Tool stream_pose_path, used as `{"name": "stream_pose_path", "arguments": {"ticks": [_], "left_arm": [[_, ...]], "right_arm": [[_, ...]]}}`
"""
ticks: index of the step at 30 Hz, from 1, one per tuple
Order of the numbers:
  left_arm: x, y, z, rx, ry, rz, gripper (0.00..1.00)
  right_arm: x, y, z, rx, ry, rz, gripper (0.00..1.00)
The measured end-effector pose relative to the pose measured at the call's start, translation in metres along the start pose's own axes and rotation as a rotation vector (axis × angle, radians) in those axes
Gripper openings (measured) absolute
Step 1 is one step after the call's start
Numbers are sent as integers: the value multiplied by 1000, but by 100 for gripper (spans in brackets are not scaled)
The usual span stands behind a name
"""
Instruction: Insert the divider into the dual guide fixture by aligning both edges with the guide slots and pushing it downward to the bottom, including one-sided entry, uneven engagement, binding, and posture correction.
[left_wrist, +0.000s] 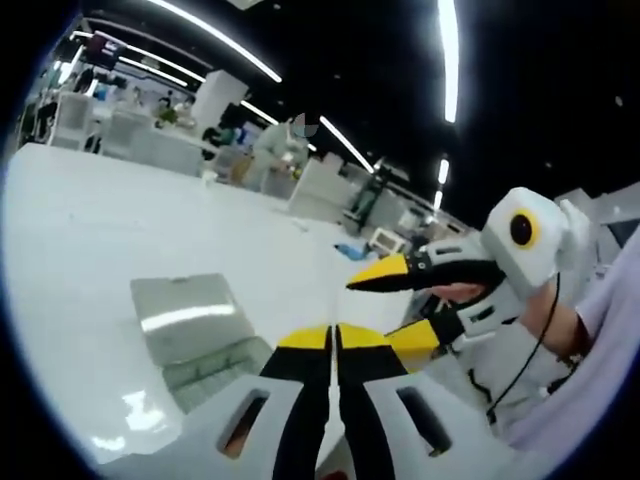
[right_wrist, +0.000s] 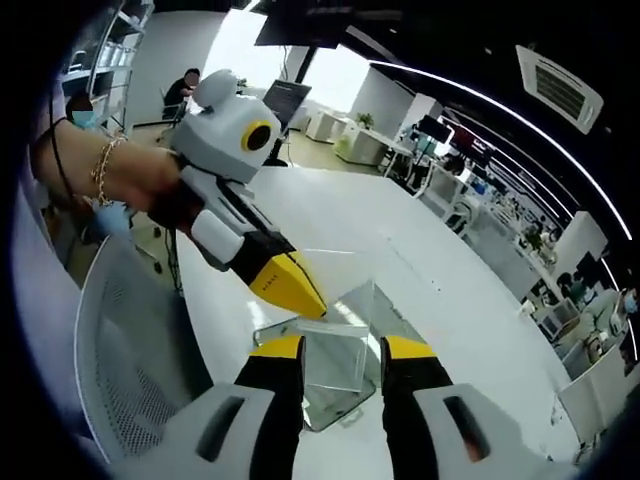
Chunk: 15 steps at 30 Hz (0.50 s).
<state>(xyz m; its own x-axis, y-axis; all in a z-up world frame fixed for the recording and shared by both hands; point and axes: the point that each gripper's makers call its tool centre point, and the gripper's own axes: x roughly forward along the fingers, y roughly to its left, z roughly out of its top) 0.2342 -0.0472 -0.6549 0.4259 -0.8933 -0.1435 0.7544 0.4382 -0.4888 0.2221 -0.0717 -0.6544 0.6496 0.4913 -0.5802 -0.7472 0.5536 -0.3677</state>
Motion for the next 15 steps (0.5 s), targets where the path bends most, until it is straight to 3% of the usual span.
{"name": "stream_pose_path", "arguments": {"ticks": [5,15], "left_arm": [[-2,-2,-1,6,-9,-30,0],[-3,-12,-2,54,-41,-121,0]], "right_arm": [[-7,-4,-2,82,-32,82,25],[-15,-12,-7,11,-36,197,24]]}}
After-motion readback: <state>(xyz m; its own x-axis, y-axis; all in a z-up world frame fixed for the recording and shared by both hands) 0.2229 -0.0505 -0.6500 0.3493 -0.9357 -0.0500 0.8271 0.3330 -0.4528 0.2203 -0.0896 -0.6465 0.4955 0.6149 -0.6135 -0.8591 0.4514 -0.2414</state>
